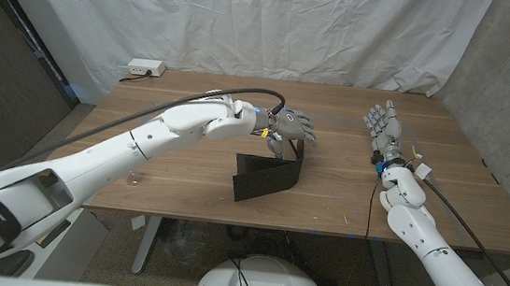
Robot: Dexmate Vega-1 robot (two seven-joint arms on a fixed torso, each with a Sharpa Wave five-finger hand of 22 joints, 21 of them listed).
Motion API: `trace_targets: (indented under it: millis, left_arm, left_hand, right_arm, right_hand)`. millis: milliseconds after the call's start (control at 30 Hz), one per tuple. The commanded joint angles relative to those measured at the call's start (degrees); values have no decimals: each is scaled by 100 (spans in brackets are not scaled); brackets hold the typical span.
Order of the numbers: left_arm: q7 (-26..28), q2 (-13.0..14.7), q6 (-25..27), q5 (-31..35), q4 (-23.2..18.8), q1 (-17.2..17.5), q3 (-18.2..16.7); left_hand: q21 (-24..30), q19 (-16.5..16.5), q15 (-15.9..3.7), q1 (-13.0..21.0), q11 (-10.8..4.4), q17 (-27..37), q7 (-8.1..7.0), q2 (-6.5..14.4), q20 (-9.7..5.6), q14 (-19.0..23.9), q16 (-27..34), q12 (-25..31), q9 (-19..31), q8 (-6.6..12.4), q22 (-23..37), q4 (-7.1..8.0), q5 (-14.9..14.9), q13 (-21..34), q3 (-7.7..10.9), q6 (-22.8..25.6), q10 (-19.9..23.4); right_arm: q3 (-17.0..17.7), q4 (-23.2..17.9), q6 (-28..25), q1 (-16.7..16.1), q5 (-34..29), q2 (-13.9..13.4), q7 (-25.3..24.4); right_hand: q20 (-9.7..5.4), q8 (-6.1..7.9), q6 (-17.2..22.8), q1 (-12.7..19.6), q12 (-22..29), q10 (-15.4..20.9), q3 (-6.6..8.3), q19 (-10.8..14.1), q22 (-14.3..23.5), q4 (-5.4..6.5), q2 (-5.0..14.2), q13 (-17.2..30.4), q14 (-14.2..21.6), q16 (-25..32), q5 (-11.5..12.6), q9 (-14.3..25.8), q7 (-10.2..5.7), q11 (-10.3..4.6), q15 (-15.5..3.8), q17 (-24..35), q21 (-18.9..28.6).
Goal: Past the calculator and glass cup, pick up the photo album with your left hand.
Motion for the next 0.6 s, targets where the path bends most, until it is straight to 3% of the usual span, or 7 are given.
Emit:
trace_targets:
  millis: [33, 600]
  left_arm:
    - [178, -93, -150, -48, 309, -113, 105]
    - [299, -166, -192, -115, 523, -192, 231]
  left_hand:
    - [50, 38, -662, 73, -26, 18, -27, 17, -126, 31, 21, 34, 30, 66, 16, -10, 31, 9, -33, 93, 79]
    - [54, 112, -643, 127, -42, 26, -31, 90, -76, 119, 20, 38, 30, 41, 18, 6, 46, 11, -63, 176, 217]
  right_arm:
    - [17, 10, 0, -51, 9, 5, -35]
    - [22, 20, -4, -60, 5, -6, -33]
  right_hand:
    - [-110, 1, 30, -7, 26, 39, -4, 47, 9, -11, 29, 17, 39, 32, 1, 24, 30, 30, -5, 21, -5]
    - [-96, 1, 29, -6, 32, 59, -6, 77, 10, -22, 32, 17, 80, 38, -2, 24, 30, 29, -7, 19, -28]
